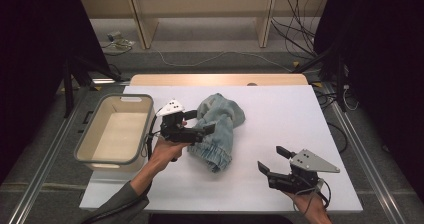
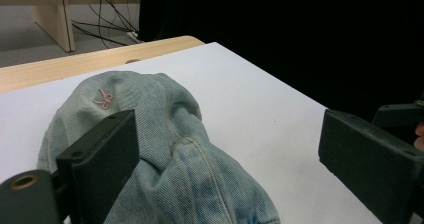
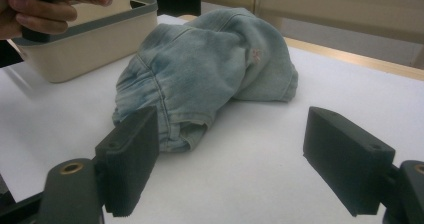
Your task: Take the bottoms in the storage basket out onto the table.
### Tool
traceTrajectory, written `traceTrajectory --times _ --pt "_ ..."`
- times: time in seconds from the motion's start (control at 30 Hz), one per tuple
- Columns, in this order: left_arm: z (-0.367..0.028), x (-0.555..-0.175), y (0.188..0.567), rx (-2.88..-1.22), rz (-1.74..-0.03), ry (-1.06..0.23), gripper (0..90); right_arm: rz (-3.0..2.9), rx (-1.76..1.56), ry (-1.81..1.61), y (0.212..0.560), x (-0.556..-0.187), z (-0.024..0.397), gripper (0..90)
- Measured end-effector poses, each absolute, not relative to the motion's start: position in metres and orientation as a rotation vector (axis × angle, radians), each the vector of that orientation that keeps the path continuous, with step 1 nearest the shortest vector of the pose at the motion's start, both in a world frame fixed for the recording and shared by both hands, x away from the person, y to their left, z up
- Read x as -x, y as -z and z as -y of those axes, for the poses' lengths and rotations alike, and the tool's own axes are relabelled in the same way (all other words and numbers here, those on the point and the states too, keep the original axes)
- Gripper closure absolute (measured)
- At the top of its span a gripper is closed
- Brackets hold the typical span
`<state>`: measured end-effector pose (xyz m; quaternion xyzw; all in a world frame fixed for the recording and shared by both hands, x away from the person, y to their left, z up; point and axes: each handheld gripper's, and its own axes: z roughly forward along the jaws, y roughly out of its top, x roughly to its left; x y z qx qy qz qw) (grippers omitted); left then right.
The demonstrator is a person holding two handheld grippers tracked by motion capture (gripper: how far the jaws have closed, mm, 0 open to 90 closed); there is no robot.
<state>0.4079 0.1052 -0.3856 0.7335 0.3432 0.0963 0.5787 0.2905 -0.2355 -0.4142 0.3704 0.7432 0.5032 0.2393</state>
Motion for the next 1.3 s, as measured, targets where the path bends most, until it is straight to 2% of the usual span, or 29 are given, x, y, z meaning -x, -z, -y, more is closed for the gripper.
traceTrajectory --times 0.17,0.37,1.3 --pt "-0.106 -0.401 0.387 -1.718 -0.757 -0.193 7.5 -2.032 -1.02 -1.385 0.414 -0.291 0.236 23.2" --pt "-0.102 -0.392 0.391 -1.758 -0.725 -0.223 3.3 -2.028 -1.026 -1.381 0.414 -0.291 0.236 22.5" --pt "-0.125 -0.361 0.401 -1.715 -0.7 -0.251 3.2 -2.013 -1.033 -1.413 0.414 -0.291 0.238 22.1"
